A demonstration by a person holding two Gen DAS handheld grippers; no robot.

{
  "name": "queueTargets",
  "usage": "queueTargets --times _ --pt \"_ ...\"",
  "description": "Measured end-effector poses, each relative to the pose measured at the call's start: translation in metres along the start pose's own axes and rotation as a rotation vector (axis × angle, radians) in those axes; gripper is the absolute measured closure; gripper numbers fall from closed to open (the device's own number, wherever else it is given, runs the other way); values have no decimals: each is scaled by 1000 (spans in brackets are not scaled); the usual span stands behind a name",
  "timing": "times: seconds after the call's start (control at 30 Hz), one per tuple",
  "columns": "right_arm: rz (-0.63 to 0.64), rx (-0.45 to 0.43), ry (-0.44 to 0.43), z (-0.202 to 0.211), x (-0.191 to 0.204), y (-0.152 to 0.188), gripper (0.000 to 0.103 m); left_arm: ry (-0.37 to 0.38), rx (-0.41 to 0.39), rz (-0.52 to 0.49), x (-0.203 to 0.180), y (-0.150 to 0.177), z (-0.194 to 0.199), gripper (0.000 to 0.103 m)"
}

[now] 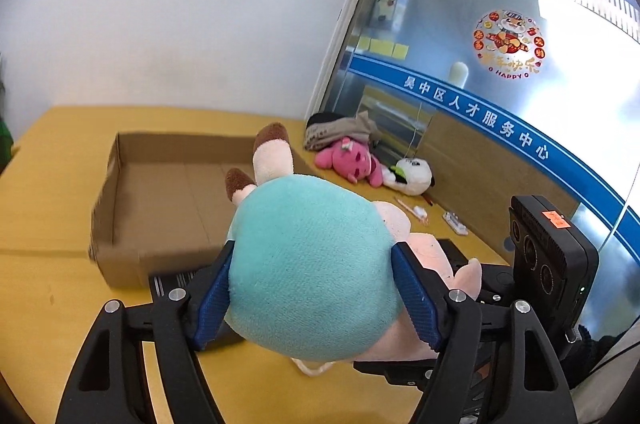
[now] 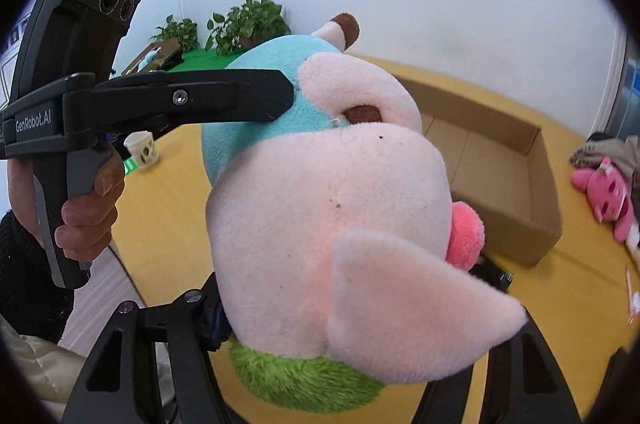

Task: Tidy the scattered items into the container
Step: 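Lift the plush pig with the right gripper over the cardboard box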

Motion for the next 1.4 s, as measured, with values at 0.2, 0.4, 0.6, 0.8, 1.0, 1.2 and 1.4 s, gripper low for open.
queueTargets --times 0.2,0.4,0.6,0.8,1.0,1.2,1.4 --pt "20 -80 61 10 -20 -58 36 18 -47 -52 19 -72 -4 25" --pt "12 -126 69 2 -49 -118 36 -11 -76 -87 48 -138 -16 25" --pt "-9 -144 48 -22 -80 -174 36 -27 -64 -76 85 -192 -38 25" --pt "-19 -124 32 -50 -107 -213 36 -51 -27 -77 118 -231 -67 25" --pt "-14 -78 21 -92 -130 -243 36 -67 -8 -35 159 -250 -100 25" --pt "4 -9 -25 -150 -146 -259 36 -86 33 51 213 -246 -139 25" --pt "82 77 -88 -212 -159 -255 36 -120 85 145 259 -216 -175 25"
Point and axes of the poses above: each gripper's, at about its wrist camera, not at the fingertips, and z roughly against the way its jaws point, x to its left, y to its underside, the point moved 2 cm from there along -z, roughly the way its jaws point, and after that the axes turned 8 degrees about x, right-handed, at the moved point
